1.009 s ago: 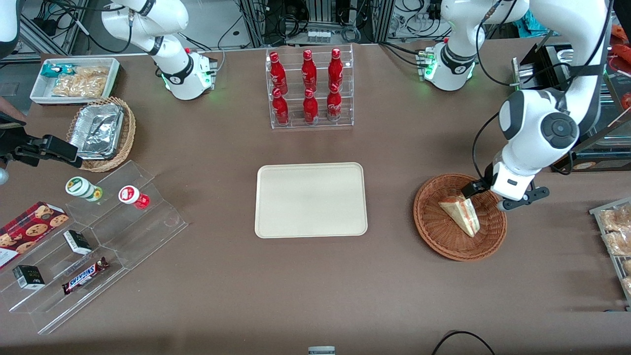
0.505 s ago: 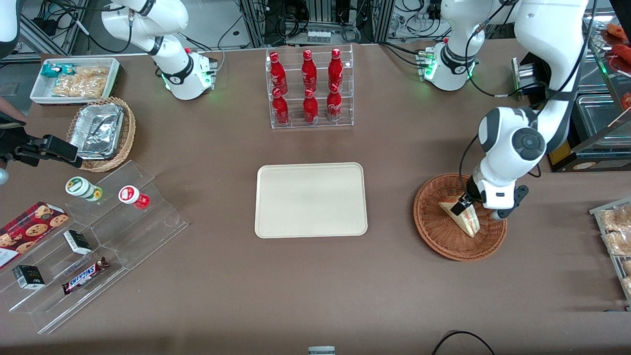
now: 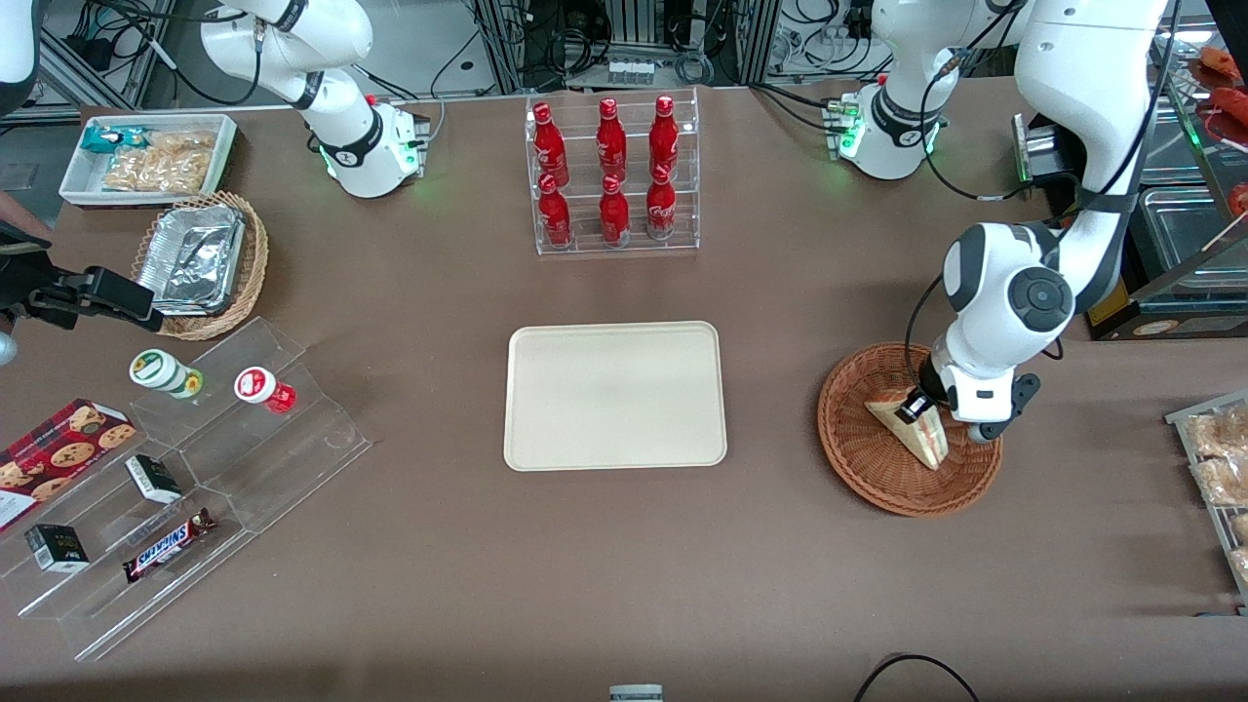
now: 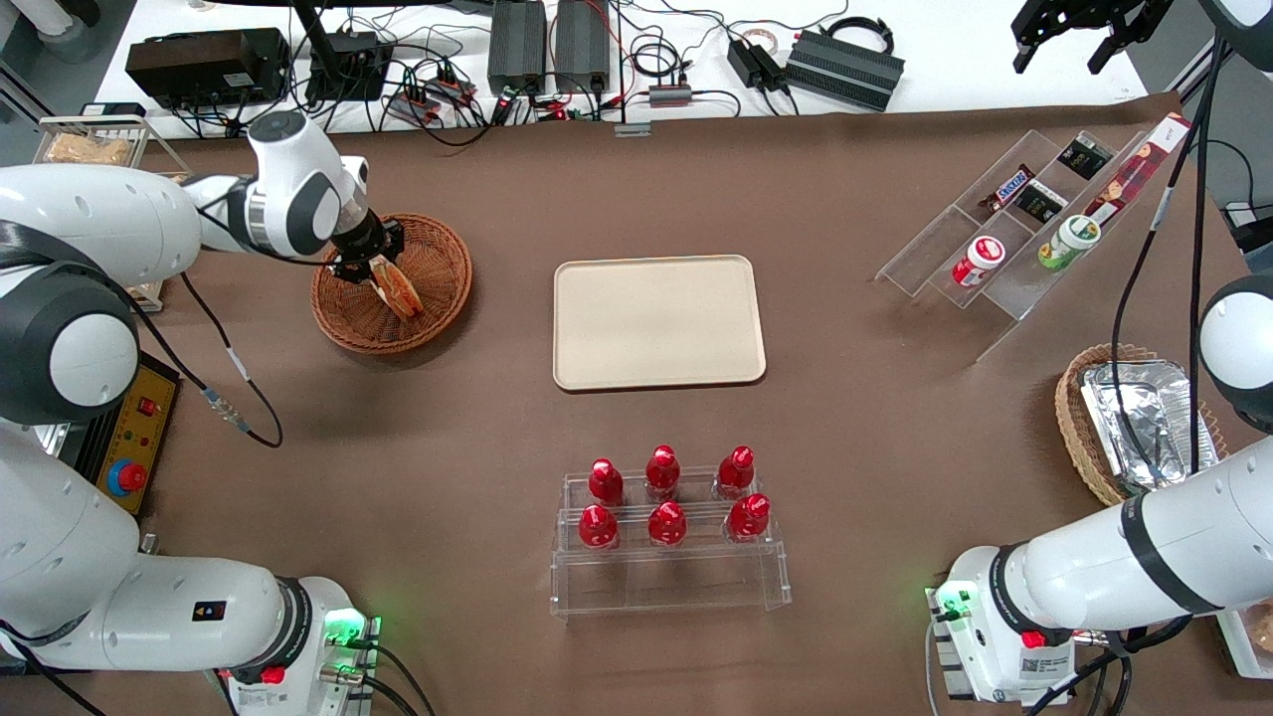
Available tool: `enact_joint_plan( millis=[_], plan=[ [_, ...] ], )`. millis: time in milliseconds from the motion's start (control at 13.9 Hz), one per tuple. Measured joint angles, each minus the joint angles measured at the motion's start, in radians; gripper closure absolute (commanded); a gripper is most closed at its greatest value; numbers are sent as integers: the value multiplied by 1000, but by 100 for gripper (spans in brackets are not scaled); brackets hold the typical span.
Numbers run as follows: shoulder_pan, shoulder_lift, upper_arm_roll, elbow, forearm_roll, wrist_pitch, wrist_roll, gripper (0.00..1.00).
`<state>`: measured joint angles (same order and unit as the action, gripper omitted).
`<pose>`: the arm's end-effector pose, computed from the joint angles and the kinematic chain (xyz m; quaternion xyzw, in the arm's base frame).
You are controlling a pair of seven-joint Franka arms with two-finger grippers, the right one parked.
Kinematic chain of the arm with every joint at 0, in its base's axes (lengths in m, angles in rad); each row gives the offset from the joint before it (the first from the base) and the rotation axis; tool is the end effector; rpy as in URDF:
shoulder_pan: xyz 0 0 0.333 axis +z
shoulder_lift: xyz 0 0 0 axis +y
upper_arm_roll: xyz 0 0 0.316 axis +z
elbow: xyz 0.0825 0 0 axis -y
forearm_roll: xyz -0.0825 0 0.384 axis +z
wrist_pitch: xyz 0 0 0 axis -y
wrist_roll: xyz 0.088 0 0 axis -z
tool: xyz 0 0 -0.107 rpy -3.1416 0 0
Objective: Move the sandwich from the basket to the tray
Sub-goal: 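Lower the left gripper and close it on the wrapped sandwich, then lift the sandwich and carry it over the cream tray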
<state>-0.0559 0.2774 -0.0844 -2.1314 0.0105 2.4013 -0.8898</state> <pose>0.5658 -0.0793 0.2770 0.9314 0.3639 -0.0068 0.0054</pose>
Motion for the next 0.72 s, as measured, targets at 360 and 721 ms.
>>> enact_joint_plan(
  millis=[360,721],
  plan=[
    [-4,-13,-76,189,86,-291,22,91],
    [-10,13,-244,239,151,-301,234,98]
  ],
)
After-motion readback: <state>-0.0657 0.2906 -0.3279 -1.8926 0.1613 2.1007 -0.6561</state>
